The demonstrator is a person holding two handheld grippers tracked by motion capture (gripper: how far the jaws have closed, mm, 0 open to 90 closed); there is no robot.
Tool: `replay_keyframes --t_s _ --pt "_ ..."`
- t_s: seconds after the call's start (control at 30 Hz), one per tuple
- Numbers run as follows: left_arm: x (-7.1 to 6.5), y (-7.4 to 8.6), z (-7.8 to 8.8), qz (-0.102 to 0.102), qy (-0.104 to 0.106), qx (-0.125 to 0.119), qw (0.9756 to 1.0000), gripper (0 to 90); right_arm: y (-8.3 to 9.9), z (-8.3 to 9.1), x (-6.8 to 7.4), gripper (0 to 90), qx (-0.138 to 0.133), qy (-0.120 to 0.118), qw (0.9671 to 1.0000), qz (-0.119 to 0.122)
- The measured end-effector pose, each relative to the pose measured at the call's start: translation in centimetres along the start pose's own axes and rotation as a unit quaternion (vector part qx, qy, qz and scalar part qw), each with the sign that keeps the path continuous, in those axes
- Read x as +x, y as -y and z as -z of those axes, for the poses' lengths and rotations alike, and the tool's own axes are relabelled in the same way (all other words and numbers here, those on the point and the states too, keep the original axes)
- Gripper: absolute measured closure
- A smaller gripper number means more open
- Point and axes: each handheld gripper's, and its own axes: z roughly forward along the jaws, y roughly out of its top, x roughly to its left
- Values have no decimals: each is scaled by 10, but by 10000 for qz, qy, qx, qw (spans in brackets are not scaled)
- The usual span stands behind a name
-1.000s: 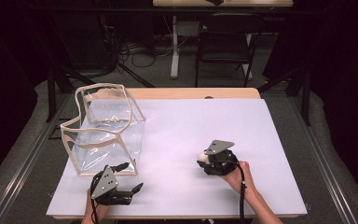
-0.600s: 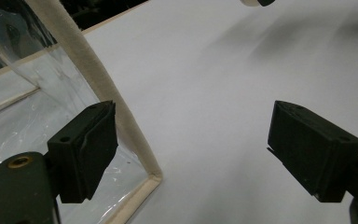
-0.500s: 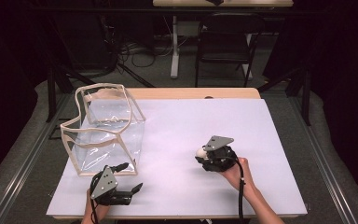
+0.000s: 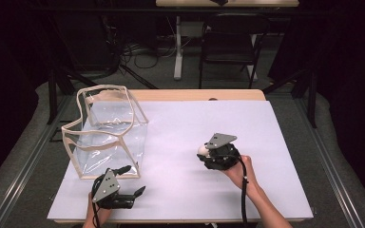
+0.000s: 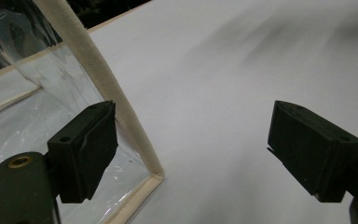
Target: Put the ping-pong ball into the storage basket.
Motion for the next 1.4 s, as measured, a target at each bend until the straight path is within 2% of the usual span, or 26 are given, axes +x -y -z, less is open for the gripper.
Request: replay_keyframes --t_s 1.4 --pt "0 0 -1 -1 15 1 10000 160 -34 -2 -20 510 -121 88 9999 52"
